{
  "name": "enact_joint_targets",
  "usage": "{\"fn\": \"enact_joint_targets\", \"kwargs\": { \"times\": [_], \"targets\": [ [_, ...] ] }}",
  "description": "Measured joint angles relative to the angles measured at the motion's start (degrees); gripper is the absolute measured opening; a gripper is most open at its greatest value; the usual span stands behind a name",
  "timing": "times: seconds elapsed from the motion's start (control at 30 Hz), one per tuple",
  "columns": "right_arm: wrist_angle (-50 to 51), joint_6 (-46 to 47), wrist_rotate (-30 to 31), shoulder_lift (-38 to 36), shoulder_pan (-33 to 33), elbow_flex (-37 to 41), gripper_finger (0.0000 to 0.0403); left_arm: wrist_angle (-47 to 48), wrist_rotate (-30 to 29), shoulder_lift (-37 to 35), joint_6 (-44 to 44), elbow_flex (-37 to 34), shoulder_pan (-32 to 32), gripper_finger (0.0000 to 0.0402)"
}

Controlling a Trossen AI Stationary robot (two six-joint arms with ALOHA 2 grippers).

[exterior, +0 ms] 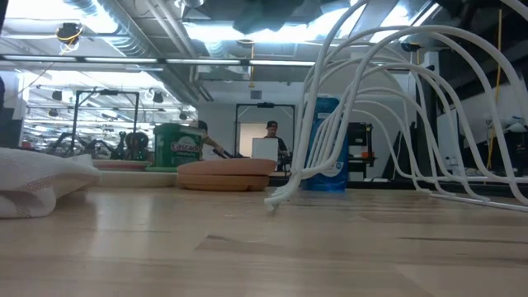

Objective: Sort dishes
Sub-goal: Put the green plate in the dish rack

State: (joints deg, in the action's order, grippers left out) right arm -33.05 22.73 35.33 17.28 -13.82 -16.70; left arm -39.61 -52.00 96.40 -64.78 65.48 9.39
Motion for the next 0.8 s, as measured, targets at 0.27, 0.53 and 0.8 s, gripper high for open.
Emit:
{"fn": "enact_joint_targets", "kwargs": {
  "times": [0.27,0.53,0.8],
  "targets": [
    [3.5,-14.5,0.0,13.1,0.0,-13.4,0.0111,1.3,-3.0,1.3,-4.5,1.3,0.5,0.0],
    [12.3,-21.8,-4.5,25.7,0.0,-25.7,0.0111,3.5,-6.3,1.3,-6.2,1.3,0.5,0.0],
    [14.3,-21.8,8.1,36.5,0.0,-33.9,0.0124,5.9,-9.4,1.2,-6.2,1.3,0.5,0.0]
  ]
}}
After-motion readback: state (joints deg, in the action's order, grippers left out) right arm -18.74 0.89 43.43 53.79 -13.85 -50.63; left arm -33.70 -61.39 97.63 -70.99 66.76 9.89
